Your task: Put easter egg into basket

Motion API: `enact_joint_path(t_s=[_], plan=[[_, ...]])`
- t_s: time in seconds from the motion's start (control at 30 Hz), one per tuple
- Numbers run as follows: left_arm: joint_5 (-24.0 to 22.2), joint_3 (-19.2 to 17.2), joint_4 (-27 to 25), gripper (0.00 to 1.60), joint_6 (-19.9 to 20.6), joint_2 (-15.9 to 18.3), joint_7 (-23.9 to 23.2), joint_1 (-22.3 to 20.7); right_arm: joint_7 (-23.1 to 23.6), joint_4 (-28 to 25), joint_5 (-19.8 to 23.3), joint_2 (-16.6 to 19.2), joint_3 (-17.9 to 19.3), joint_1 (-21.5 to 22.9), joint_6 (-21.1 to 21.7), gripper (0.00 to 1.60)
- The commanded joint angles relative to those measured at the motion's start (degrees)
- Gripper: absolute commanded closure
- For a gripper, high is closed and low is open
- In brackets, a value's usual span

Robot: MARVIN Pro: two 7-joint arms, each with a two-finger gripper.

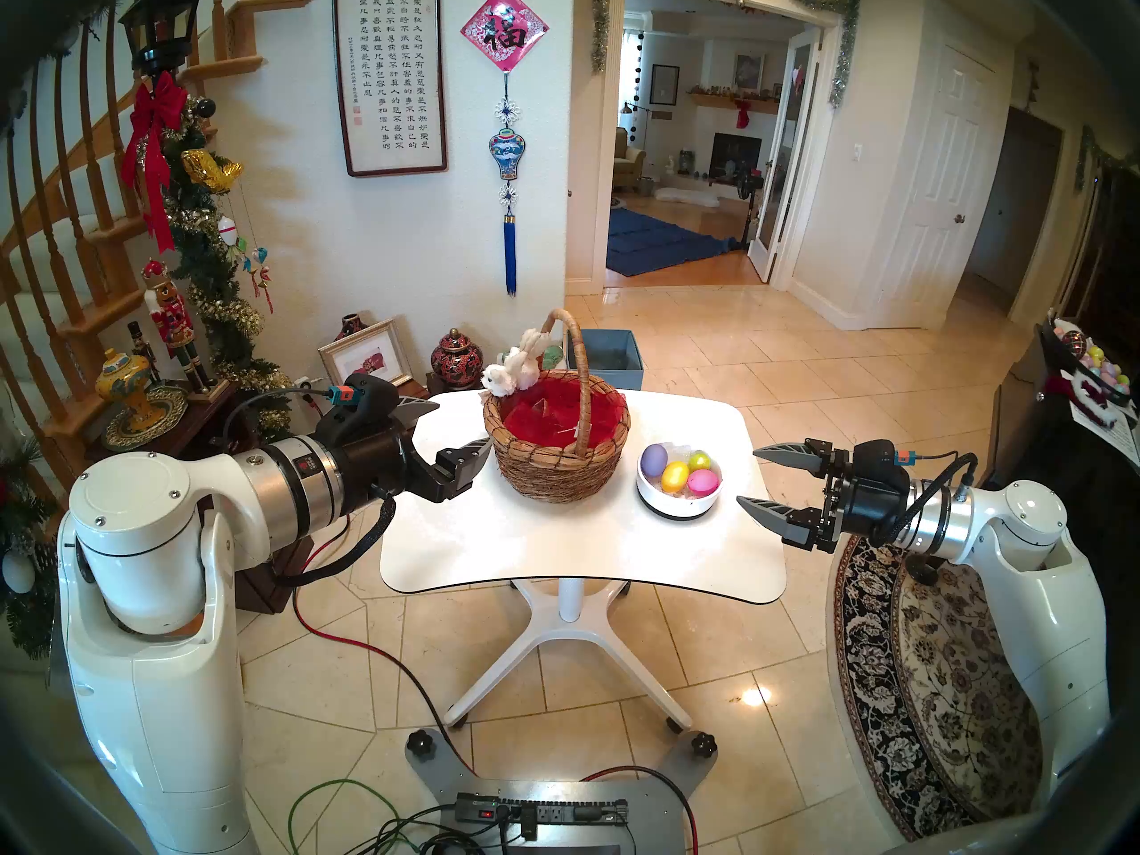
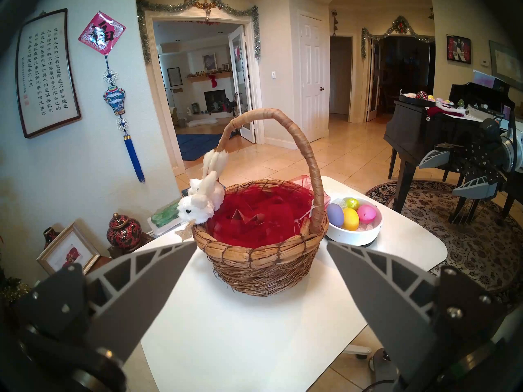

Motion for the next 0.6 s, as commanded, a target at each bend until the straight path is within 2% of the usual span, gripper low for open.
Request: enact_joint_path(t_s=[0.0, 0.57], plan=[[0.00, 0.05, -0.20, 0.00, -0.03, 0.02, 0.01, -0.11, -0.05, -0.08, 0.00, 0.03, 0.11, 0.01, -0.01, 0.00], [0.00, 0.05, -0.20, 0.00, -0.03, 0.02, 0.00, -0.11, -0.05, -0.08, 0.00, 0.03, 0.11, 0.01, -0.01, 0.00]])
